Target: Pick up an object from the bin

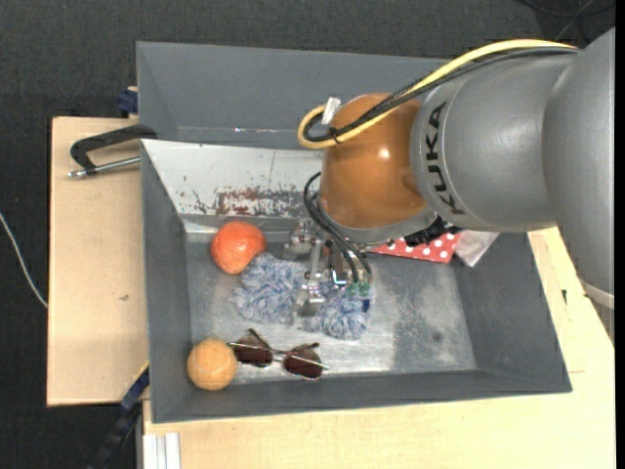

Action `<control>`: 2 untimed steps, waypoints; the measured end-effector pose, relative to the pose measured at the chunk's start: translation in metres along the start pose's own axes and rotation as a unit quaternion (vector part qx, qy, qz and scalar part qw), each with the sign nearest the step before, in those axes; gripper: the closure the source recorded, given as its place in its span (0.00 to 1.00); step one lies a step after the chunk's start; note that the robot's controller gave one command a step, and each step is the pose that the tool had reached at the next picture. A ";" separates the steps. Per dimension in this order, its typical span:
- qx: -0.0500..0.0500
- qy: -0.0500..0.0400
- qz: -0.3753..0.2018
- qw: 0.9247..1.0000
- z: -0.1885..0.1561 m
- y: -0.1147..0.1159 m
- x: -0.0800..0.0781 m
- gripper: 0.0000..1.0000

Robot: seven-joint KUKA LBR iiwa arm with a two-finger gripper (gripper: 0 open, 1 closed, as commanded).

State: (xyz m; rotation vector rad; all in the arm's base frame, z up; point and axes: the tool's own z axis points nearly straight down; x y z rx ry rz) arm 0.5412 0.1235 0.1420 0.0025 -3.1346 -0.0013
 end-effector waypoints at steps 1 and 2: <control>0.000 -0.004 0.001 1.000 -0.003 -0.001 -0.002 0.00; -0.001 -0.005 0.010 1.000 0.072 -0.002 -0.015 0.00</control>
Offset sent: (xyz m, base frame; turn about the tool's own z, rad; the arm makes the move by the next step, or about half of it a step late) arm 0.0129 -0.0037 -0.0720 0.0218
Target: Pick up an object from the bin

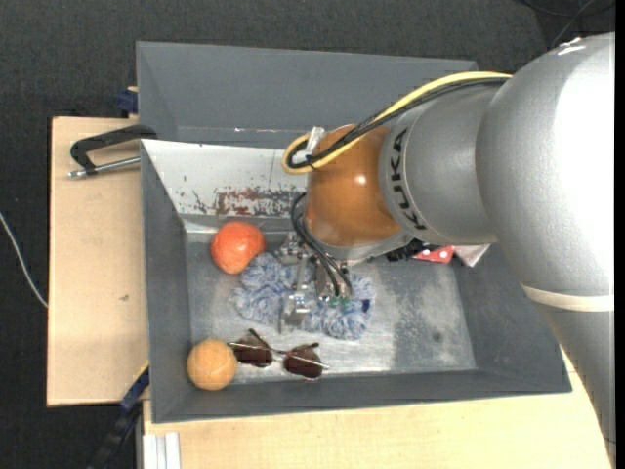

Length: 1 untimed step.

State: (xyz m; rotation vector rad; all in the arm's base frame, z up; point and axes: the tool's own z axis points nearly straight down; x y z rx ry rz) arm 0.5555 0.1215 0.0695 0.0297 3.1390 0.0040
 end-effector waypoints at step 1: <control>-0.002 -0.002 0.029 1.000 -0.003 -0.009 -0.006 0.00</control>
Offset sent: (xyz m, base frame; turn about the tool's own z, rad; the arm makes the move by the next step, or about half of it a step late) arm 0.0000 0.0000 0.0000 0.0000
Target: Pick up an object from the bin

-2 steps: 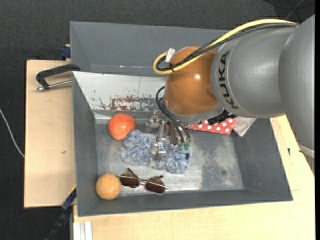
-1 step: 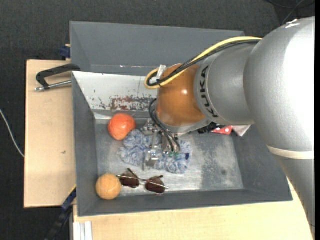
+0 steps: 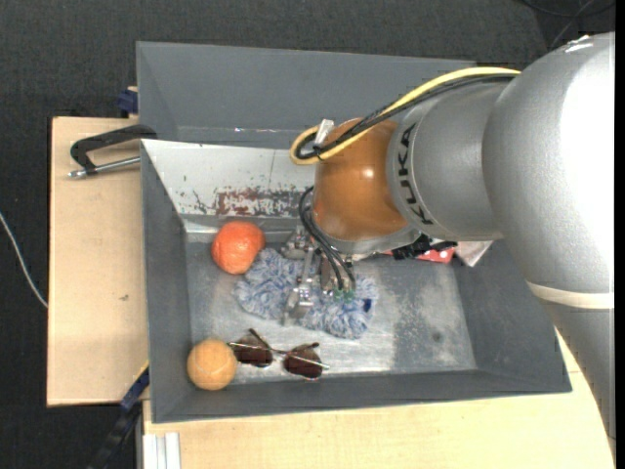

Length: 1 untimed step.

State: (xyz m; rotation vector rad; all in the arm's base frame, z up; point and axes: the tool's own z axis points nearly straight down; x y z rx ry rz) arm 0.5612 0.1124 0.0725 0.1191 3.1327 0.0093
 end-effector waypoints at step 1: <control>0.002 -0.001 -0.022 1.000 0.000 0.009 0.002 0.00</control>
Offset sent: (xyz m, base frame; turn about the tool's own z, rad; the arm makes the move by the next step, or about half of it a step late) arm 0.0000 0.0000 0.0000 0.0000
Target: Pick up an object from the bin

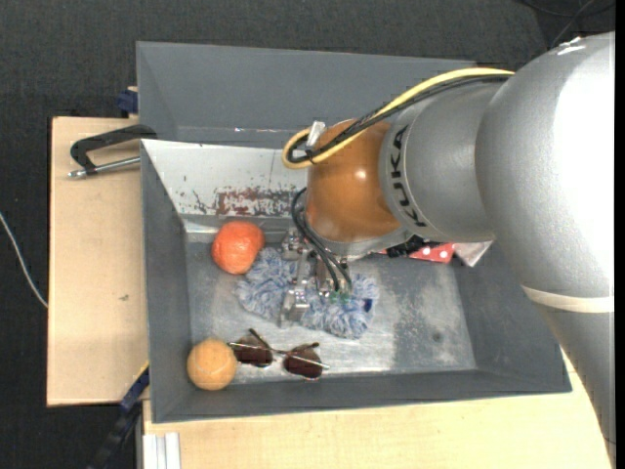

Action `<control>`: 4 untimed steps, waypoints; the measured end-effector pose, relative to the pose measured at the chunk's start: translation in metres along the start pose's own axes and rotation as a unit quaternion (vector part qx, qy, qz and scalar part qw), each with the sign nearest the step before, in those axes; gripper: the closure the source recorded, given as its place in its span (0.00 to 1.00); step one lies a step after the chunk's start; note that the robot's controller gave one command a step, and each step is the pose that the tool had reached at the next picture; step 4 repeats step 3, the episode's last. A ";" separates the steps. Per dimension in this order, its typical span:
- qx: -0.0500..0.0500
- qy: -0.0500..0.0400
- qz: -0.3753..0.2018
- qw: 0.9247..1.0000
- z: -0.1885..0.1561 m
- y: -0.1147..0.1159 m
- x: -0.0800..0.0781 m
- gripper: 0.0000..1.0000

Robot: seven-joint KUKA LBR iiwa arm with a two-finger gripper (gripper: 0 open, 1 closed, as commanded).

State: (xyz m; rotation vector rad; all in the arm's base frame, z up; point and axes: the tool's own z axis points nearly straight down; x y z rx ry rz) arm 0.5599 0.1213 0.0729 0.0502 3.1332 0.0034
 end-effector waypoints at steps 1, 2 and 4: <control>-0.001 0.001 0.014 1.000 -0.001 -0.004 -0.002 0.00; 0.000 0.000 0.001 1.000 -0.003 0.001 -0.003 1.00; 0.000 0.000 0.001 1.000 -0.003 0.001 -0.003 1.00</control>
Offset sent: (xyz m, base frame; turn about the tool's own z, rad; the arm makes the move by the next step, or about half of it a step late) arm 0.0000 0.0000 0.0000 0.0000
